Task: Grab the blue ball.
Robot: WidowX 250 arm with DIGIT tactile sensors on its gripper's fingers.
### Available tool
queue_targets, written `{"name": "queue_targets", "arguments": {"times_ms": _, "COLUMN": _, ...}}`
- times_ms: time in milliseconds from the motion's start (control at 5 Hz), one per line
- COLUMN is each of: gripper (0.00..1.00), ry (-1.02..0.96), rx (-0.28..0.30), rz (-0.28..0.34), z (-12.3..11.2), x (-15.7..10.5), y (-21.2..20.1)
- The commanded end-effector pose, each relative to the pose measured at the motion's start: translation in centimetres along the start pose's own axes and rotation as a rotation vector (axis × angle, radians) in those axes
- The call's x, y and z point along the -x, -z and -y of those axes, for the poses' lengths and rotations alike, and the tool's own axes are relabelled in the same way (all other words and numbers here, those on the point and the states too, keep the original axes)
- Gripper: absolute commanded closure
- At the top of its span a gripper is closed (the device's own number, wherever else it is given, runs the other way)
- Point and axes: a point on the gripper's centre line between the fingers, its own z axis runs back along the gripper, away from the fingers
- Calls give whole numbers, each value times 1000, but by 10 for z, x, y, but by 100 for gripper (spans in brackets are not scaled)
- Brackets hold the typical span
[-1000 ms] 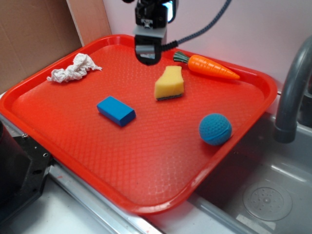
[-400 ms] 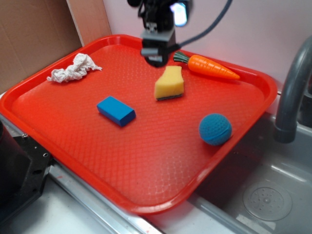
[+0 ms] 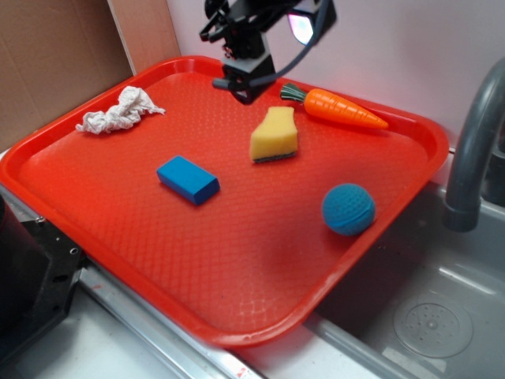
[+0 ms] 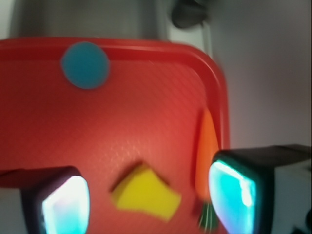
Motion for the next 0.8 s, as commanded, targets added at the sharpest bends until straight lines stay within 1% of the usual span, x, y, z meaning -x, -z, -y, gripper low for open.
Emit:
{"name": "queue_targets", "arguments": {"times_ms": 0, "gripper": 0, "ry": -69, "rx": 194, "rz": 41, "z": 15, "x": -55, "y": 8}}
{"name": "queue_targets", "arguments": {"times_ms": 200, "gripper": 0, "ry": -186, "rx": 235, "rz": -10, "z": 18, "x": -66, "y": 17}}
{"name": "queue_targets", "arguments": {"times_ms": 400, "gripper": 0, "ry": -194, "rx": 214, "rz": -129, "z": 27, "x": -74, "y": 26}}
{"name": "queue_targets", "arguments": {"times_ms": 600, "gripper": 0, "ry": -183, "rx": 148, "rz": -128, "z": 35, "x": -65, "y": 36}}
